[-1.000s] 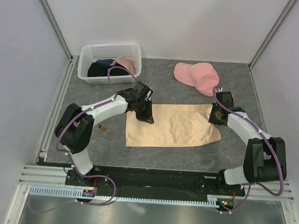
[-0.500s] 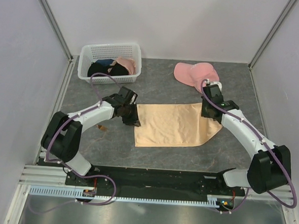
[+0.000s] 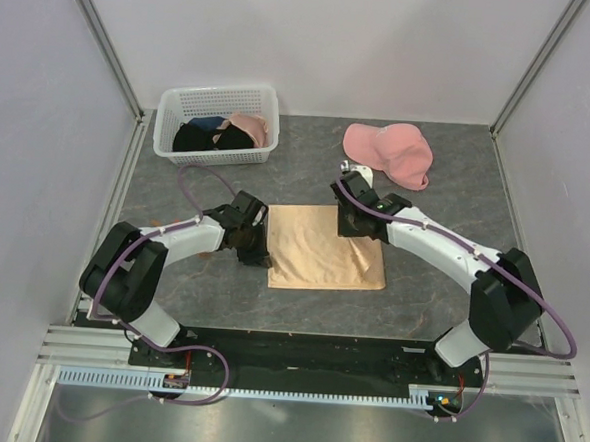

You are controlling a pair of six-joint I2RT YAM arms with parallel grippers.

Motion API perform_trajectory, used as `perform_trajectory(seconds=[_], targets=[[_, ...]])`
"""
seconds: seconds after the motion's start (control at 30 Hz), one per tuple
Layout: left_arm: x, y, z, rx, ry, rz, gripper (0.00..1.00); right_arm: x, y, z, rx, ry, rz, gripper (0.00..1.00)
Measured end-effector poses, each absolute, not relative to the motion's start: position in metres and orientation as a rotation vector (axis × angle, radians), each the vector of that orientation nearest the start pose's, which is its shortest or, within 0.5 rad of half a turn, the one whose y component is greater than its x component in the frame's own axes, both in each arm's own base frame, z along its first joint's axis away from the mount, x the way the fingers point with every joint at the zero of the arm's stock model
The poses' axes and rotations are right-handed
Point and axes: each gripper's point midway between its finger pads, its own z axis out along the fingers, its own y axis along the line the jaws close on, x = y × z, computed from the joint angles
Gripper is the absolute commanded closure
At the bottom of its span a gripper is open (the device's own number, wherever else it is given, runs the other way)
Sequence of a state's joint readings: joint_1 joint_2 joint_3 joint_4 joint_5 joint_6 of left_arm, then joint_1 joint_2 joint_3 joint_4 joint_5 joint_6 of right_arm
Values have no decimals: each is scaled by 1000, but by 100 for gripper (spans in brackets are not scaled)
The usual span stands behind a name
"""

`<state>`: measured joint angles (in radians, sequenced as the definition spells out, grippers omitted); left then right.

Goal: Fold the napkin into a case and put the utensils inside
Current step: Fold the rectangle-folded napkin at the center of the board.

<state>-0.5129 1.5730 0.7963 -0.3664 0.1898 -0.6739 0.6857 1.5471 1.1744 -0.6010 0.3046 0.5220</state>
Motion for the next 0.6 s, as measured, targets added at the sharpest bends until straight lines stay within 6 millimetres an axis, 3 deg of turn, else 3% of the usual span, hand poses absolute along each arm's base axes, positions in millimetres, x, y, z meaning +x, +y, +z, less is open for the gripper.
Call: perform_trajectory(seconds=[0.4, 0.6], targets=[[243, -207, 15, -190, 2802, -605, 87, 305, 307, 86, -71, 2565, 432, 100], [238, -201, 31, -198, 2786, -611, 84, 304, 324, 72, -125, 2588, 440, 100]])
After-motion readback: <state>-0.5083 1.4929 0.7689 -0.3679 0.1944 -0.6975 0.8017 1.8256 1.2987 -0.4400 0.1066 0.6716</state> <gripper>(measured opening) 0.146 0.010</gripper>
